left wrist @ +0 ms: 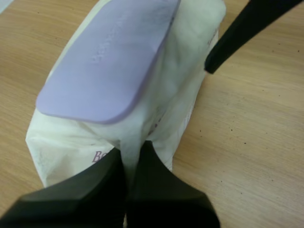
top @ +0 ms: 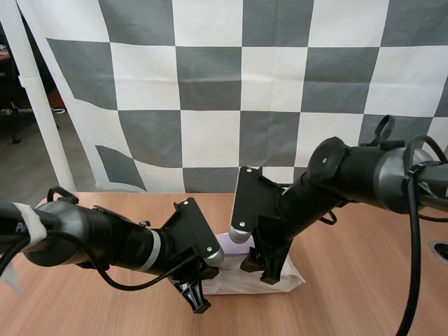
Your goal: Open the wet wipes lid
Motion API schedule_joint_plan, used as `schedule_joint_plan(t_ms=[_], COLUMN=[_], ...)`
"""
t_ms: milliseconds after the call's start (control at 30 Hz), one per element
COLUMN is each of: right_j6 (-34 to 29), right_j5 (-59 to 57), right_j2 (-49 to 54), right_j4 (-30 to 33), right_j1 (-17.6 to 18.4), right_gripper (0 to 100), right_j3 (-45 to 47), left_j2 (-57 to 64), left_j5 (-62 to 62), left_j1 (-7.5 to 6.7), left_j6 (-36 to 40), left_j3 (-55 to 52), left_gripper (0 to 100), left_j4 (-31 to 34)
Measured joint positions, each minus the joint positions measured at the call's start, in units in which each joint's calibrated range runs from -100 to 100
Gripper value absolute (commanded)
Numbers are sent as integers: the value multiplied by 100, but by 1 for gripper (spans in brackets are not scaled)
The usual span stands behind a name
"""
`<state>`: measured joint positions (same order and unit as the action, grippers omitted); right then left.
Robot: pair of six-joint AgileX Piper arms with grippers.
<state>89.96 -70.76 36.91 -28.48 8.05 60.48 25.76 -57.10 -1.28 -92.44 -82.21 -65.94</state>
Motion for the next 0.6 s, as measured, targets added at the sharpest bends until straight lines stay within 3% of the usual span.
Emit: schedule_joint_plan(t_ms=[167,233,367,433,600], right_j6=[-8,-8,-126,-126,-156], right_j5=[541,542,541,541,523], right_j2=[-125,-192,-283,-296,-296], right_j4=[165,301,507,507,470], right_j1=[133,133,133,133,133], right_gripper=[58,52,51,44,5], right_j3=[0,0,0,0,0], left_j2=[0,0,0,0,0], left_j5=[0,0,0,0,16], left_j1=[0,0,0,0,0], left_j6=[0,0,0,0,0], left_j3=[0,0,0,0,0], left_gripper=[0,0,0,0,0], left_j4=[24,34,34,34,34])
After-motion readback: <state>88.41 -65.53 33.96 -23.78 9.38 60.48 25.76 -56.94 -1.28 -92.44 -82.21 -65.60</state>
